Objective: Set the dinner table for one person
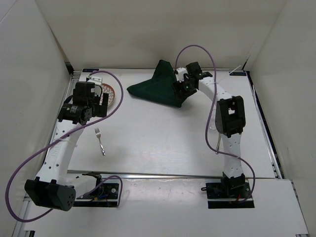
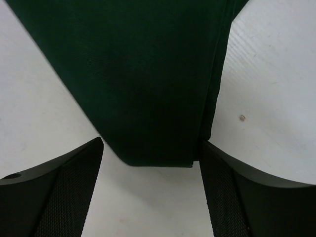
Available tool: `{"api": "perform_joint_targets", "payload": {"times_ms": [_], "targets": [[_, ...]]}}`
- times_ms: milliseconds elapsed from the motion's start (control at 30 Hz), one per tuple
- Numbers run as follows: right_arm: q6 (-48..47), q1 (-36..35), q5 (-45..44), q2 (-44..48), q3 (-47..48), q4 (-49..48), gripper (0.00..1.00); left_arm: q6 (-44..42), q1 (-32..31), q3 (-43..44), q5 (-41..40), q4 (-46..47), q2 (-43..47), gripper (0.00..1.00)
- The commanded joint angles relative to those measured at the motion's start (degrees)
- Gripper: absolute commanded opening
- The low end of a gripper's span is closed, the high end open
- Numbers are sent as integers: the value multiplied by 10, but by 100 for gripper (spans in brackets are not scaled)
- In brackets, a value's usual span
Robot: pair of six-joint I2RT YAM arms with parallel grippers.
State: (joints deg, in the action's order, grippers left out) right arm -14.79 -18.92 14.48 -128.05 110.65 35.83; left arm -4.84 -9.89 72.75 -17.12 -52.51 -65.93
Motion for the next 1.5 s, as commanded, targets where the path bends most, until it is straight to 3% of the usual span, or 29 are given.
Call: {"api": "perform_joint_targets", "payload": {"times_ms": [0,167,267,367,400,533,700,867,1100,1467], "targets": [[0,7,-21,-25,33,-10,81,-13,-4,-2,-26,-2,13,100],[5,26,-14,-33,46,-10,81,-13,-4,-12,-26,-2,8,100],[5,32,2,-38,46,-5,72,-8,-4,-17,-26,3,8,100],[5,32,19,-38,33,-5,41,-3,-9,-17,-26,3,-3,100],[5,32,29,-38,33,1,20,-3,-9,-17,-26,3,-3,100],[11,32,42,-33,27,6,0,3,-9,-6,-26,3,-9,100],[-5,19,60,14,8,12,0,3,-9,-6,-26,3,-14,100],[-54,-54,49,84,-41,12,0,3,-9,-6,-31,8,-19,100],[-132,-197,-70,153,-152,-43,0,3,-14,-12,-56,8,-12,100],[-292,-372,-293,90,-221,-71,0,3,-14,-36,-67,8,11,100]]}}
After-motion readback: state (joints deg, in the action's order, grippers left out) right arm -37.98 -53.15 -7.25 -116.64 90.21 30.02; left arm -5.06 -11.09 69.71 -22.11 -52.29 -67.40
